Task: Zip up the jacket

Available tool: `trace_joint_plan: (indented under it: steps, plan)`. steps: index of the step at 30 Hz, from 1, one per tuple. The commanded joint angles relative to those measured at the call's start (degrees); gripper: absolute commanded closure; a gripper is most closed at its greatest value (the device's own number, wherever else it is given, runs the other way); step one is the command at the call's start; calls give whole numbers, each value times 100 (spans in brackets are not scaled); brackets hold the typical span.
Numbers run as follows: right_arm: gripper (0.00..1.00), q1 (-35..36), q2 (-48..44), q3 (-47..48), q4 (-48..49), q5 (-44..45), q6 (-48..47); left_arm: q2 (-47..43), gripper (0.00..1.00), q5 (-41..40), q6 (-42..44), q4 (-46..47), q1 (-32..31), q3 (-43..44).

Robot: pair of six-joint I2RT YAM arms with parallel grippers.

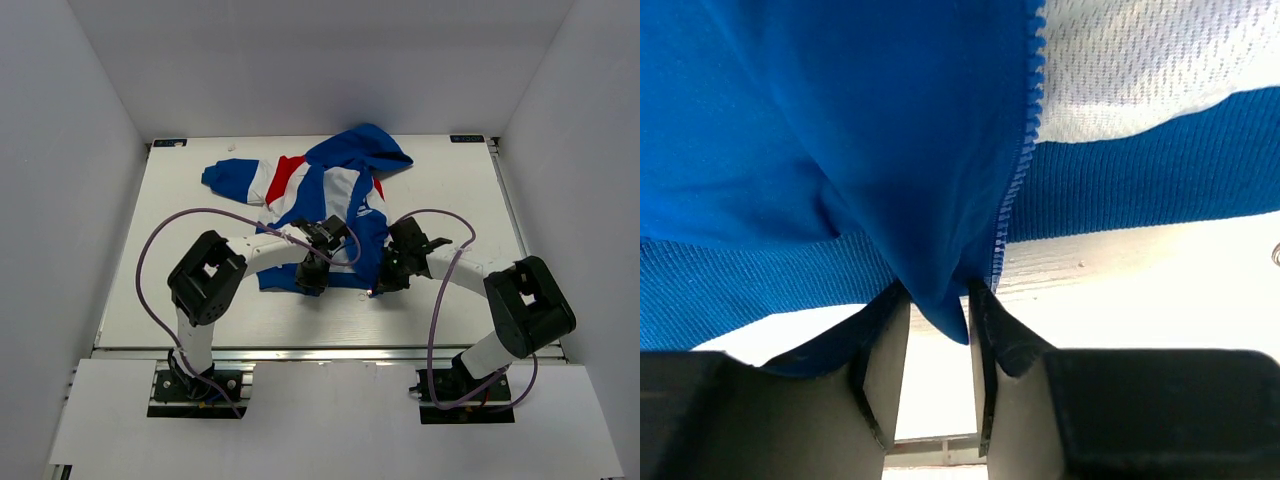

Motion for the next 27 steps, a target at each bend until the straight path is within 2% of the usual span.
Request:
trace_joint_plan:
  steps: [1, 4, 7, 8, 9, 13, 17, 22, 27]
  plan:
    - [100, -74, 241, -31, -186, 564, -77, -301, 61, 172, 74, 105, 28, -150]
    - [100, -65, 224, -57, -177, 555, -77, -239, 66, 241, 74, 254, 55, -132]
    - [100, -74, 171, -92, -151, 572, -139, -169, 82, 364, 91, 439, 116, -132]
    - [100, -65, 136, -110, -124, 555, -182, -151, 95, 382, 91, 500, 134, -159]
    - [100, -65, 48, -162, -20, 511, -235, -151, 100, 409, 91, 544, 151, -176]
    - [100, -65, -426, -338, 402, 3, -788, -405, 100, 453, 126, 869, 204, -378]
    - [100, -65, -1215, -470, 1026, -718, -1228, -1614, 100, 874, 407, 2069, 204, -922]
    - [100, -65, -1710, -550, 1914, -1755, -1378, -2664, 100, 875, 513, 3065, 195, -1633]
    - [100, -65, -1807, -392, 2433, -2082, -1247, -3402, 100, 1060, 338, 4270, 195, -2364]
